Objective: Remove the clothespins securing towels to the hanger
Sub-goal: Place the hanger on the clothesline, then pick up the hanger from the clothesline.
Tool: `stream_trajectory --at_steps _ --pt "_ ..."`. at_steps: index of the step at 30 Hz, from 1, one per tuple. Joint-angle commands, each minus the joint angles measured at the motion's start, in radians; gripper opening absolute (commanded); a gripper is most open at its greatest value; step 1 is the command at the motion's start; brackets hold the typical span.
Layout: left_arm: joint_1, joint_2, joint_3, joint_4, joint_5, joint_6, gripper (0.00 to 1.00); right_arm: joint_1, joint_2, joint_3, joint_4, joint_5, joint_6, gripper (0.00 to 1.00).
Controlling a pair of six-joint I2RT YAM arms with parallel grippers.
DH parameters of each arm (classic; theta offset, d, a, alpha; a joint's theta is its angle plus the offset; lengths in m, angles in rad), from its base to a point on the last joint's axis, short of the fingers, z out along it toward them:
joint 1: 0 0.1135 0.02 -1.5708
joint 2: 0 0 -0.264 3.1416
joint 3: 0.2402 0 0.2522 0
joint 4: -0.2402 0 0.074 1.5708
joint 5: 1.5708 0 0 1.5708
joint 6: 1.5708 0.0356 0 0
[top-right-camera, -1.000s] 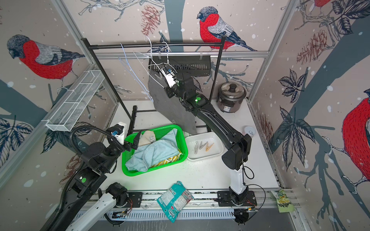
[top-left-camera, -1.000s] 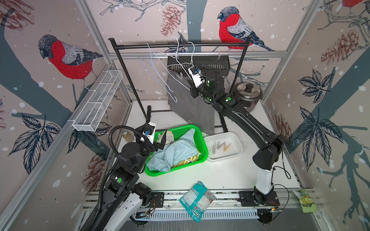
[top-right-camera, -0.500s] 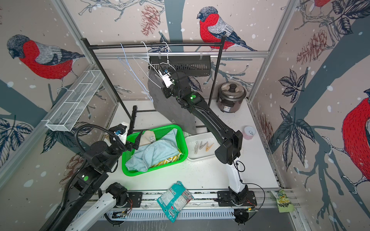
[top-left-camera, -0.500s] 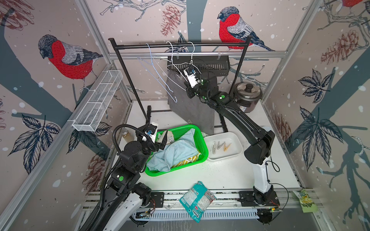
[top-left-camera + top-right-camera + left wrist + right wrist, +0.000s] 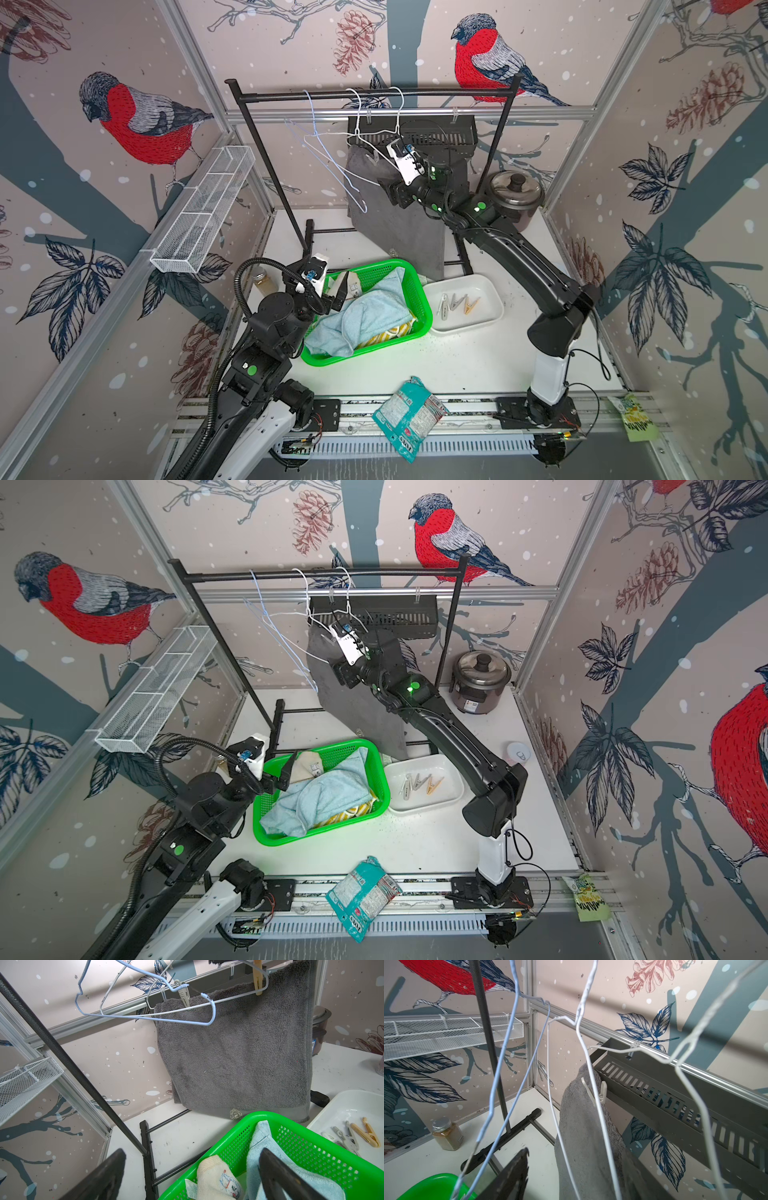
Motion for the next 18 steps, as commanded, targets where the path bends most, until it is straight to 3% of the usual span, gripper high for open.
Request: stream_trajectory --at_steps 1,10,18 --pt "-0.001 -0.003 0.001 0.064 -0.053 -0.056 0.99 0.009 -0.073 -0.053 0.017 0.023 0.000 0.75" --pt "0.000 -0.013 -0.011 0.104 -0.046 -0.133 0.99 -0.041 -0.284 -0.210 0.001 0.084 0.036 0.83" --pt "0.000 -0.034 -0.013 0.134 -0.118 -0.198 0.99 -0.163 -0.306 -0.233 -0.032 0.048 0.127 0.91"
